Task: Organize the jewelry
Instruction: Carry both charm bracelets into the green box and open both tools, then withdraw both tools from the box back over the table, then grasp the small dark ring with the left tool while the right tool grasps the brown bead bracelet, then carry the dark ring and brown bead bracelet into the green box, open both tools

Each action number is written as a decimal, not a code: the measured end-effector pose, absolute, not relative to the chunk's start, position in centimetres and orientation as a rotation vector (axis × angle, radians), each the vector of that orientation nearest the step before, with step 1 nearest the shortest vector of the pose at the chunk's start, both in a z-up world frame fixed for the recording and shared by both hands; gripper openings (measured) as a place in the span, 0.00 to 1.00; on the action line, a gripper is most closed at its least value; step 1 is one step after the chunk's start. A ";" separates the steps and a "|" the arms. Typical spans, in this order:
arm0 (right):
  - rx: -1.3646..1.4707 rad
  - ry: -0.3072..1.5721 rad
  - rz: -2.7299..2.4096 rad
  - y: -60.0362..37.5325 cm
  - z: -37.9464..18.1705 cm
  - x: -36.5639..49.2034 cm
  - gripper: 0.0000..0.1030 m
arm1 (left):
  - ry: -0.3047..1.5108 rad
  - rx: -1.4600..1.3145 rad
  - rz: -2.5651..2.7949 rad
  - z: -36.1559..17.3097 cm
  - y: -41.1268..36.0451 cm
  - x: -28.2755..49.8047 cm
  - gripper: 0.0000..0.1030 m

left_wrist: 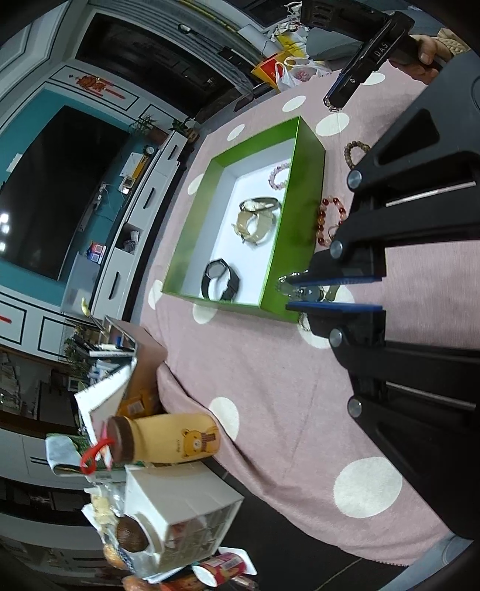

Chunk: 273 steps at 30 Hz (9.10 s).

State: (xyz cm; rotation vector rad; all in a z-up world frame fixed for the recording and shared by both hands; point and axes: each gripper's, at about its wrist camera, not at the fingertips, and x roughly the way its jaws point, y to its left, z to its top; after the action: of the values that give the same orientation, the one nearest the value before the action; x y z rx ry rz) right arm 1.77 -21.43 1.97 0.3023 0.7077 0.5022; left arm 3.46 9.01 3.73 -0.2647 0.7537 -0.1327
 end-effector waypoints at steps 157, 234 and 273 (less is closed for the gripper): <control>-0.044 0.890 0.438 -15.8 -3.2 1.4 0.55 | 0.924 0.027 -0.312 -5.7 -2.1 8.1 0.28; 0.272 0.596 0.561 -20.0 6.7 0.7 0.11 | 0.691 -0.050 -0.311 6.0 0.8 4.0 0.18; 0.275 0.509 0.493 -22.1 9.7 8.1 0.11 | 0.648 -0.027 -0.350 8.2 -2.2 11.7 0.18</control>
State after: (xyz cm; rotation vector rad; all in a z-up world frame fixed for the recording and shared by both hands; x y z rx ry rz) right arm 8.09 -22.08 9.67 0.2752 0.5094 0.4928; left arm 11.74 -2.24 8.16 -0.0272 0.6480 -0.3501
